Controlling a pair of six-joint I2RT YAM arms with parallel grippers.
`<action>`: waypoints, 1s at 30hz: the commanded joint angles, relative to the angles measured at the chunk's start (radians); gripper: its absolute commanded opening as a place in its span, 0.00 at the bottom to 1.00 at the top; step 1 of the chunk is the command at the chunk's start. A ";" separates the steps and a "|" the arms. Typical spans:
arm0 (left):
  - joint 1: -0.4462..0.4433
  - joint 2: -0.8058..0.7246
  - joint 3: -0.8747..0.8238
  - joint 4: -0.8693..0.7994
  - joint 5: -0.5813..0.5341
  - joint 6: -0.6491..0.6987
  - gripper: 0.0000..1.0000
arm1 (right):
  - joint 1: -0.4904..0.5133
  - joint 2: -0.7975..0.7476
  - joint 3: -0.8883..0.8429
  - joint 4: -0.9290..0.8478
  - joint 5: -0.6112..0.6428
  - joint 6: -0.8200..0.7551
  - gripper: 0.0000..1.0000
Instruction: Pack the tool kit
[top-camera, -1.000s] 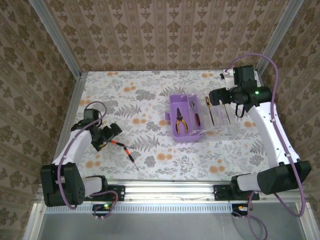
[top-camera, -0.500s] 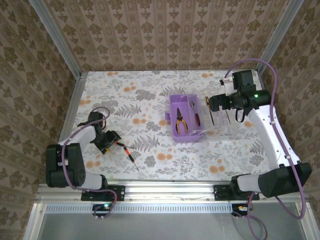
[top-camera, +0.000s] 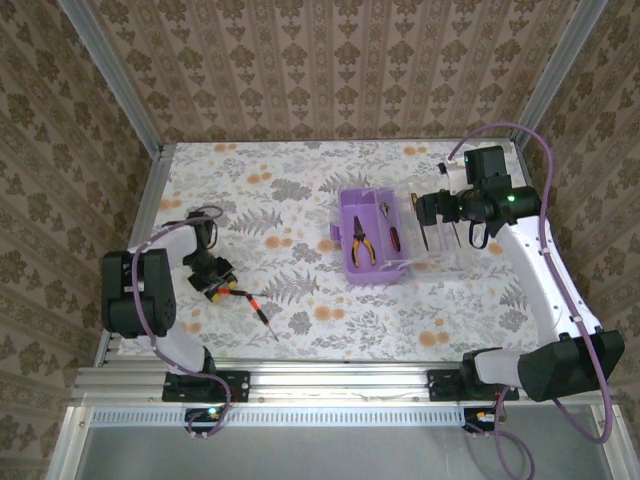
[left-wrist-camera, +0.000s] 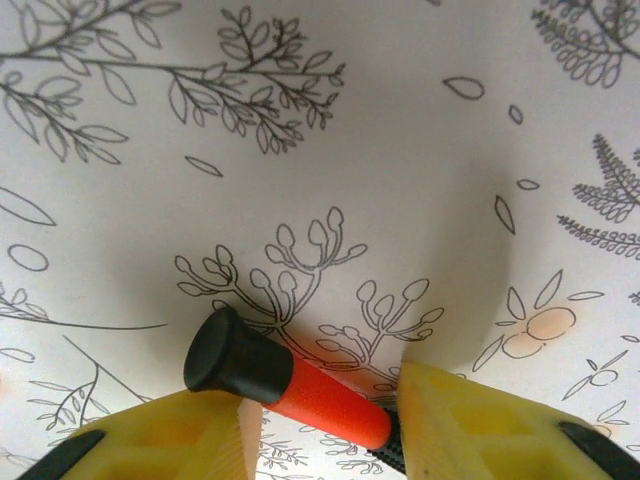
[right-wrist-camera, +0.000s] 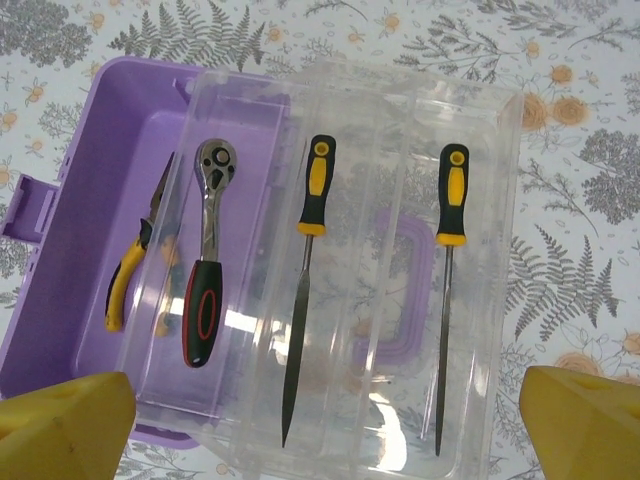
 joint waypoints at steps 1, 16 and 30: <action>-0.018 0.088 0.011 0.245 -0.030 -0.004 0.35 | 0.006 -0.009 0.002 0.024 -0.035 -0.013 1.00; -0.083 0.186 0.183 0.281 -0.076 -0.061 0.14 | 0.006 -0.031 -0.012 0.024 -0.040 -0.019 1.00; -0.147 0.081 0.357 0.230 -0.082 0.062 0.00 | 0.067 -0.075 -0.001 -0.017 -0.094 -0.027 1.00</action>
